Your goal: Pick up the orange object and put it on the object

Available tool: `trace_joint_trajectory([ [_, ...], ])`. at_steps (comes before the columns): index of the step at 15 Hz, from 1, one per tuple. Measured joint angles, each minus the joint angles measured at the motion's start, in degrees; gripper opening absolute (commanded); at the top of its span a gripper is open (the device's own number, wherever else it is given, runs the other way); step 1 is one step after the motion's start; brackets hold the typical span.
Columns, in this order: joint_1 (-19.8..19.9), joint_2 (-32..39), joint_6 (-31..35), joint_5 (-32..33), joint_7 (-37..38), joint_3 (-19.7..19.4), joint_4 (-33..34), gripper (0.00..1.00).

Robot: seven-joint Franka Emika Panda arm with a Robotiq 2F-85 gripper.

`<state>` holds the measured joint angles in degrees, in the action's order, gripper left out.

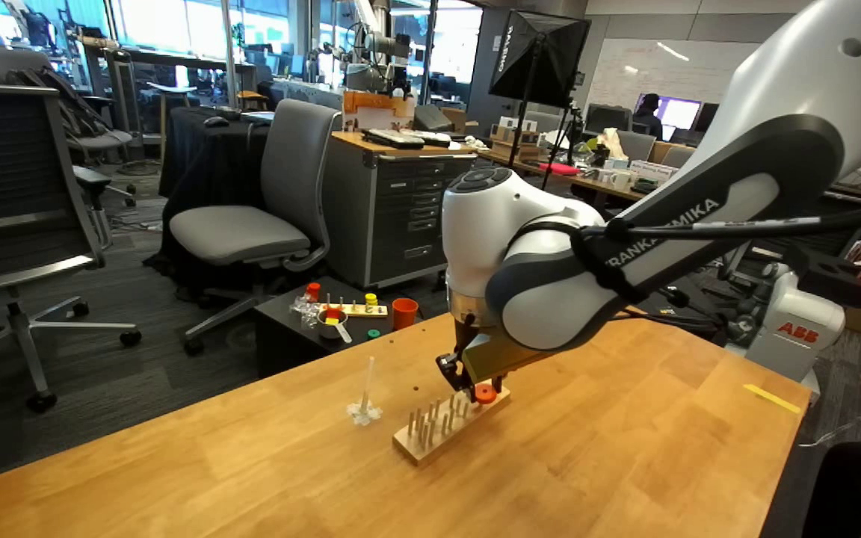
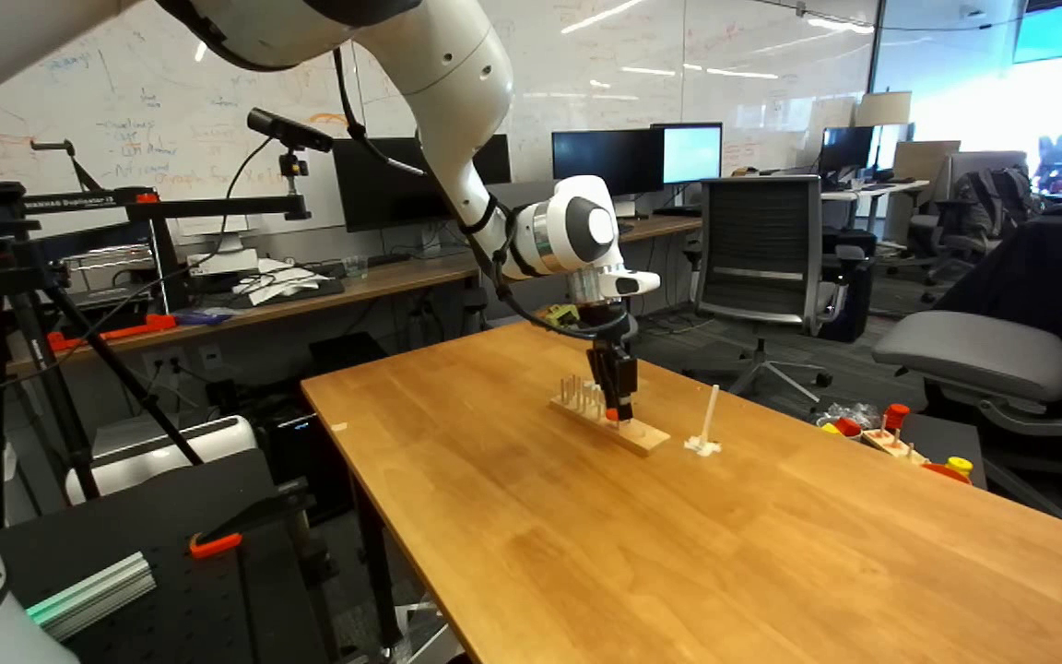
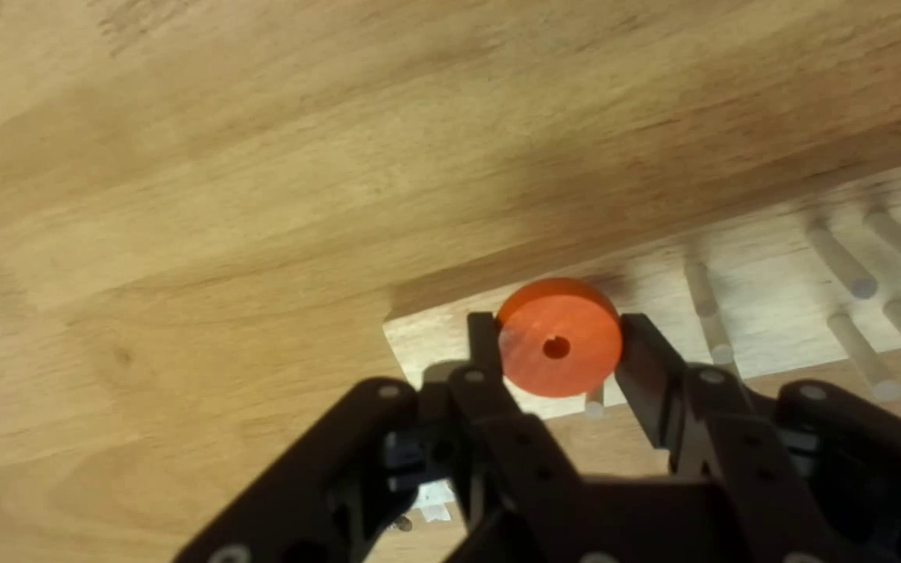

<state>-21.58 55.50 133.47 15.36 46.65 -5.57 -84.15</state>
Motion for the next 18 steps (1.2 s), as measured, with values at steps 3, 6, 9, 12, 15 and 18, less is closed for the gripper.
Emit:
trace_joint_trajectory([
  [3, -0.01, 0.08, 0.0, 0.0, 0.0, 0.01, 0.11, 0.17],
  [6, -0.05, 0.27, 0.01, 0.0, -0.01, 0.02, 0.4, 0.17],
  [9, -0.07, 0.65, 0.01, 0.0, -0.01, 0.03, 0.82, 0.17],
  [12, 0.21, 1.82, -0.02, 0.0, -0.01, 0.02, 1.71, 0.17],
  [15, 0.6, 2.36, -0.43, 0.0, -0.02, 0.01, 2.66, 0.17],
  [18, 0.8, 2.62, -0.6, -0.01, -0.02, 0.01, 3.19, 0.68],
])
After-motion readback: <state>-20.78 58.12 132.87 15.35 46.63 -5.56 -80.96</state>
